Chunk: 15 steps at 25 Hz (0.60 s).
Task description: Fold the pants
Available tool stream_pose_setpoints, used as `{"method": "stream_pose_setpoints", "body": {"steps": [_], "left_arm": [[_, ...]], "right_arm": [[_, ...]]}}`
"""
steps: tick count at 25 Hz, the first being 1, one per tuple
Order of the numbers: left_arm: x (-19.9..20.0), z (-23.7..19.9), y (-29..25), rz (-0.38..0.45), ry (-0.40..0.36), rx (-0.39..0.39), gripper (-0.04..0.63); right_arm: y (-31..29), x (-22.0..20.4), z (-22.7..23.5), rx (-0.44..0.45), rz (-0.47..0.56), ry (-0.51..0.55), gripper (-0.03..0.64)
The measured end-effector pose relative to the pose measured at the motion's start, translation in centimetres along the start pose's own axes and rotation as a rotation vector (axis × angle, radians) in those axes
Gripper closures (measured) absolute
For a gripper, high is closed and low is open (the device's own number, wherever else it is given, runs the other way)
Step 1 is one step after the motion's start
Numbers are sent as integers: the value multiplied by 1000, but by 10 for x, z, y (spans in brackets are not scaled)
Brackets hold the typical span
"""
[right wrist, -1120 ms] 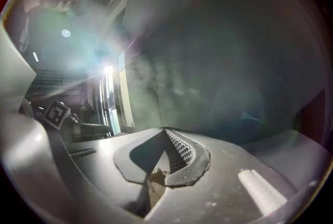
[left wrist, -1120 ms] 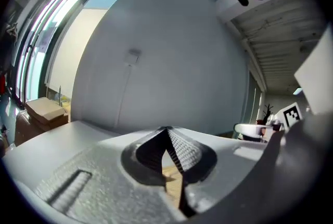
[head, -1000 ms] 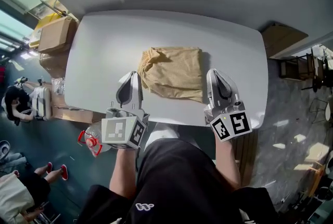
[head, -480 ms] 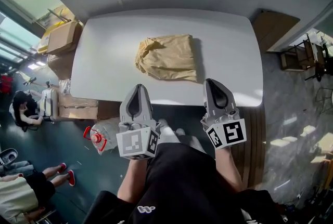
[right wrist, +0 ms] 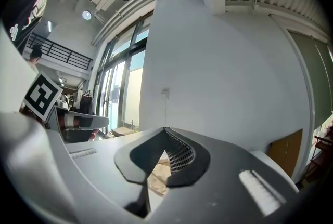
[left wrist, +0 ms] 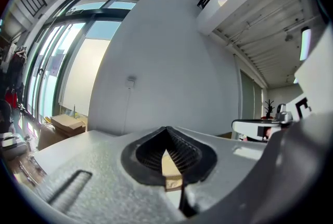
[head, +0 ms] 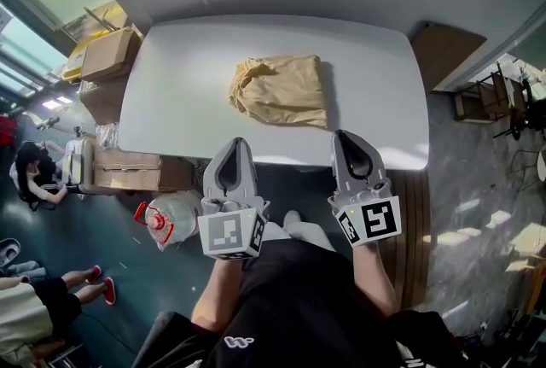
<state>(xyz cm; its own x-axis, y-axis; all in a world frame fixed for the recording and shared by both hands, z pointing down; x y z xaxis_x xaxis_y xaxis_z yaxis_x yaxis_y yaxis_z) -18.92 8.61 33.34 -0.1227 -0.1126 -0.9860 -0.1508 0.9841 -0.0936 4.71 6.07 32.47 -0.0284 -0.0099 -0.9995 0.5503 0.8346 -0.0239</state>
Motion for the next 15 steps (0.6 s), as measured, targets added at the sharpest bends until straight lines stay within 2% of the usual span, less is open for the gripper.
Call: {"method": "stream_pose_setpoints", "body": {"steps": [8, 15], "left_arm": [[0, -14, 7, -12, -5, -31, 594], [1, -16, 2, -22, -14, -57, 594]], "right_arm": [[-3, 1, -19, -16, 15, -14, 612], [-3, 2, -15, -49, 15, -17, 612]]}}
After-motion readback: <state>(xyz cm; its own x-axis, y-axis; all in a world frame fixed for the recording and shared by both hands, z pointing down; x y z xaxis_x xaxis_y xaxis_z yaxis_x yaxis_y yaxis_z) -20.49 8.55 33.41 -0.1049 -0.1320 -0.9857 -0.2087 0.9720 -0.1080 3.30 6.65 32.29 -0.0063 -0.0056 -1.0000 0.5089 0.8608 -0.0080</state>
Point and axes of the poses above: the fingertips, and each gripper's own axes: y backward along the fingers, z to its right, x out of its top, the point moved 10 cm from there along y, backward along the fingers, and after that the axes turned 3 degrees about x, right-handed, at the moved point
